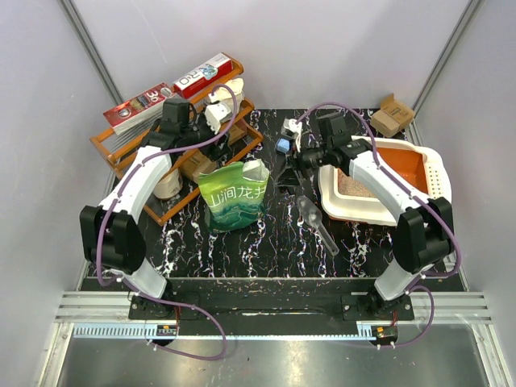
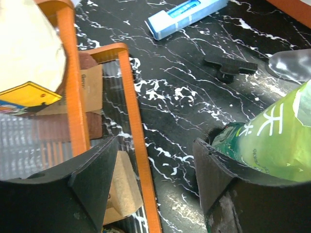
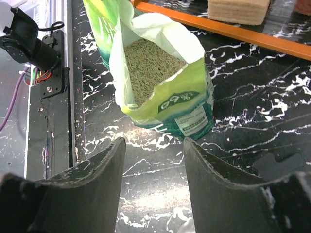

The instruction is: Fill the litter box with clean litter

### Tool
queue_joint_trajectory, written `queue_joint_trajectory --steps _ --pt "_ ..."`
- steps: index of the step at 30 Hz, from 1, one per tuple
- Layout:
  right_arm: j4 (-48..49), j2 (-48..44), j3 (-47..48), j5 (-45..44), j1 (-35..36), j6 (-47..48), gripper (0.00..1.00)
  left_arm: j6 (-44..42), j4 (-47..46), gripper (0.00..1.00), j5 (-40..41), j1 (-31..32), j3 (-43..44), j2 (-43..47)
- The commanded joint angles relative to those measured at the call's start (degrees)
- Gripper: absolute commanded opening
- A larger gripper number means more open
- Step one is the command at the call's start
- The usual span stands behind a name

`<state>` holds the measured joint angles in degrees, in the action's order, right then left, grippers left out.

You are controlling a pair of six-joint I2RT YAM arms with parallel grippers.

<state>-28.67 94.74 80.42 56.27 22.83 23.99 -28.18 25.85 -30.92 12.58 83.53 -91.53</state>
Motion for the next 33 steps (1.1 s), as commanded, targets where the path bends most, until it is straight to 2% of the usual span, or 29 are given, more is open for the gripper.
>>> queue_joint_trajectory --steps 1,5,10,14,21,24,33 --pt "9.15 0.18 -0.53 3.93 2.74 -1.93 0.57 -0.04 -2.55 0.67 -6.7 0.25 -0.29 -1.46" --pt "11.34 1.41 -2.1 5.34 5.29 -1.92 0.55 -0.55 -3.52 0.66 -9.6 0.52 -0.64 -2.87" --pt "14.87 3.52 -1.32 6.22 6.87 -3.33 0.51 2.87 -6.68 0.64 -13.73 1.13 -2.4 -2.78" --pt "17.41 4.75 -1.84 6.22 7.93 -4.38 0.49 3.22 -6.77 0.59 -15.84 2.1 -3.28 -2.69" --pt "19.96 2.65 -3.95 3.24 8.55 -5.53 0.41 4.63 -7.04 0.56 -20.84 2.8 -3.55 -2.25" --pt "21.19 1.59 -5.62 1.21 8.55 -6.49 0.34 4.63 -7.04 0.55 -22.69 2.98 -3.63 -2.34" --pt "27.78 -0.25 -8.88 -5.64 7.67 -13.53 0.2 1.82 -3.79 0.5 -29.46 3.24 -2.93 -3.48"
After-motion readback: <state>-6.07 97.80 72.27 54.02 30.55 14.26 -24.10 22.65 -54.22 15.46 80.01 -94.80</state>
